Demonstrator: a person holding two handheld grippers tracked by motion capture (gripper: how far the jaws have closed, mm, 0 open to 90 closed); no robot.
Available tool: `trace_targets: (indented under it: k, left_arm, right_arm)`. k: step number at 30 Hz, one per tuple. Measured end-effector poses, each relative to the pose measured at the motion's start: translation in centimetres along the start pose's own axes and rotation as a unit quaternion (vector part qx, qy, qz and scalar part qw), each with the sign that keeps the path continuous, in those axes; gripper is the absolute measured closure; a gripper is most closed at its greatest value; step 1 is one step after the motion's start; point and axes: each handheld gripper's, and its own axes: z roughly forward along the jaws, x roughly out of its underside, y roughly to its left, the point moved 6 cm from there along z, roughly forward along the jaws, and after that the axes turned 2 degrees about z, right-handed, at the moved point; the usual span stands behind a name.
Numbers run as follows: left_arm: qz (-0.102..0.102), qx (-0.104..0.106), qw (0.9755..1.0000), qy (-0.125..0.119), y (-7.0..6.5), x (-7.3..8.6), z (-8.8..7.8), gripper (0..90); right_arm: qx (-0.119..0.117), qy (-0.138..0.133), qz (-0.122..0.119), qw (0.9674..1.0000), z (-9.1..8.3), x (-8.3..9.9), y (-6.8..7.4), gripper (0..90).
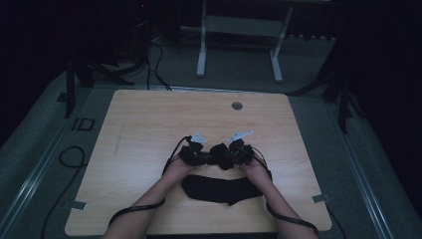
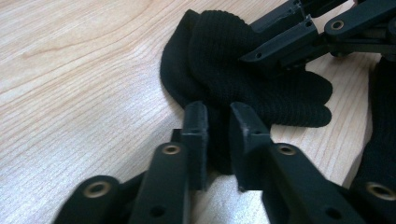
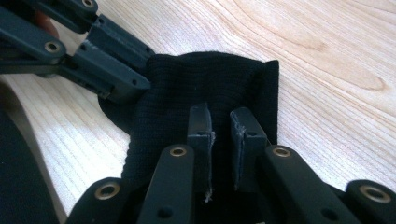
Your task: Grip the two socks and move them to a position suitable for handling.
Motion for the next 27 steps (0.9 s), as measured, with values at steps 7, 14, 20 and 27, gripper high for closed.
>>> trace_targets:
  k: [7,14,20,27]
  left_arm:
    - [0.006,-0.020,0.9997,-0.010,0.1,-0.1,-1.3,85.6]
    - [0.004,-0.041,0.9989,-0.024,0.7,-0.5,-4.3,85.8]
    - [0.000,-0.053,0.9977,-0.041,1.0,-0.7,-7.6,85.7]
    - [0.001,-0.066,0.9971,-0.037,1.4,0.7,-9.4,85.7]
  right_arm:
    - [0.009,-0.023,0.013,0.9996,-1.2,-0.4,-0.6,81.2]
    - [0.028,-0.065,0.039,0.9967,-4.7,-1.1,-2.6,81.7]
    - [0.042,-0.090,0.041,0.9942,-8.1,-0.9,-3.5,81.6]
    - [0.042,-0.099,0.065,0.9921,-10.0,0.7,-4.6,81.3]
